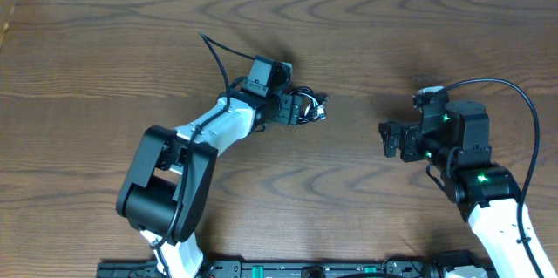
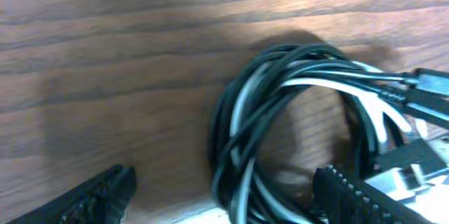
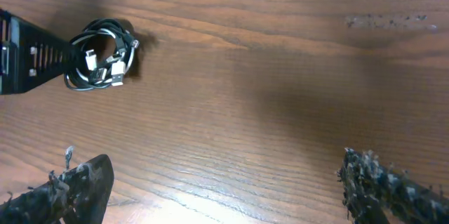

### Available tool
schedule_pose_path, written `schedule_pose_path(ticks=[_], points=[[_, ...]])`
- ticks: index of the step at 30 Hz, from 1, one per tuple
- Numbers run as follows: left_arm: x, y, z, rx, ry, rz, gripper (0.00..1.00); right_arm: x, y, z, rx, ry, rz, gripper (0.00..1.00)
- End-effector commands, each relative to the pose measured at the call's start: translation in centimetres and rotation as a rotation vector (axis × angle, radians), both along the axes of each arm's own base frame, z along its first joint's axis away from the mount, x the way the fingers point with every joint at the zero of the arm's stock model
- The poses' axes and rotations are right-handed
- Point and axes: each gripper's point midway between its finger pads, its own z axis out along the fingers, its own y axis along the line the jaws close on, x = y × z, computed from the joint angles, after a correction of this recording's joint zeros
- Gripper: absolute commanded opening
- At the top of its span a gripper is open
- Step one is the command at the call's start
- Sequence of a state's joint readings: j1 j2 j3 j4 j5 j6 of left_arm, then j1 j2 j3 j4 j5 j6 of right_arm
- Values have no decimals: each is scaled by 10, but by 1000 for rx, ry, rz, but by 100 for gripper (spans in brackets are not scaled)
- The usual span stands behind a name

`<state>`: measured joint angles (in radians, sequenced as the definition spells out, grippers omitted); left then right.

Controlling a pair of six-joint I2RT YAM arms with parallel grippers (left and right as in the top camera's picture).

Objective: Untangle cables
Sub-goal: 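Grasp the cable bundle with the left gripper and lift it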

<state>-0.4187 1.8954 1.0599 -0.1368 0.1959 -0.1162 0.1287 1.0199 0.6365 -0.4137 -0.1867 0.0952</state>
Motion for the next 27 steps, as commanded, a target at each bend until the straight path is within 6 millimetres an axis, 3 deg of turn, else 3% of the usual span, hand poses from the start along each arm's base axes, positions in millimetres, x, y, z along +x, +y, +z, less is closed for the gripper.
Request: schedule_pose_path(ticks=[1, 2, 5, 7, 9, 10, 11, 16, 22, 27], points=[[-5, -8, -11, 15, 26, -3, 86, 4, 3, 10, 13, -22, 5, 99], [-6, -10, -11, 16, 27, -9, 85, 4, 3, 10, 13, -22, 5, 99], [-11, -17, -11, 13, 29, -29, 66, 3, 3, 10, 13, -22, 5, 99], [-16, -24, -11, -4, 44, -50, 49, 3, 3, 9, 12, -21, 5, 99], [-25, -31, -11, -38, 78, -76, 23, 3, 3, 9, 11, -17, 5, 99], [-27, -33, -10, -51, 87, -85, 19, 2, 3, 8, 11, -13, 5, 99], [-30, -36, -8, -70, 99, -96, 8, 1, 2, 7, 11, -9, 5, 99], [-40, -46, 21, -180, 141, -83, 8, -5, 3, 2, 12, 25, 11, 99], [-74, -69, 61, -365, 235, -200, 8, -13, 26, 7, 116, 40, 111, 99], [-100, -87, 83, -511, 297, -354, 7, -12, 25, 6, 112, 39, 107, 99]])
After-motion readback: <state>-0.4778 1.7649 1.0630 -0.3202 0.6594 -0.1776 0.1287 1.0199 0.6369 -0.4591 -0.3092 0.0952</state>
